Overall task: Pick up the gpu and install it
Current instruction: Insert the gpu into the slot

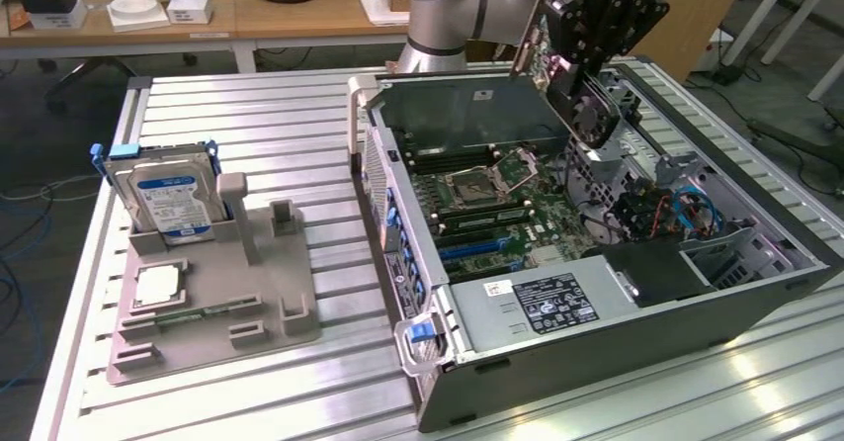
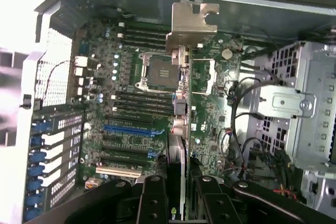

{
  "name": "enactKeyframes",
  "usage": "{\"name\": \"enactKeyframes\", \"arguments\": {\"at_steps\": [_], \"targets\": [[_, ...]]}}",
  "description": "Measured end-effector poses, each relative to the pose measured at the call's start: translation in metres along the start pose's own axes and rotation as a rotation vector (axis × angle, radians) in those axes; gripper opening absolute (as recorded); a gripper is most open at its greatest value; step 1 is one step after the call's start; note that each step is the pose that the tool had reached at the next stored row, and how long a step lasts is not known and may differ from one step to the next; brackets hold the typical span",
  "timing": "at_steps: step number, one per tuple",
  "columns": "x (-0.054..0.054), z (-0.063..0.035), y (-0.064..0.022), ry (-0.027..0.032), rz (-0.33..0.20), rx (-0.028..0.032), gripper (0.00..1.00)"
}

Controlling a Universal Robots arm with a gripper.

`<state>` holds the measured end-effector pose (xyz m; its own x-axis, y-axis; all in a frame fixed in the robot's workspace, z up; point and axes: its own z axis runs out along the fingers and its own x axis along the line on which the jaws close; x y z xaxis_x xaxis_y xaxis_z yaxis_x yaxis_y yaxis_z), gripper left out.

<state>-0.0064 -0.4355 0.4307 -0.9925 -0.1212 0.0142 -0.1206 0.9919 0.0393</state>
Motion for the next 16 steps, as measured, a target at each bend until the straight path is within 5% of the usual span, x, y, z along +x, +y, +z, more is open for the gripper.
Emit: {"name": "enactKeyframes", "arguments": {"at_steps": [16], "targets": [[0.0006,0.0001,0.0001,0.0095,-0.244,0.0024,0.26]]}}
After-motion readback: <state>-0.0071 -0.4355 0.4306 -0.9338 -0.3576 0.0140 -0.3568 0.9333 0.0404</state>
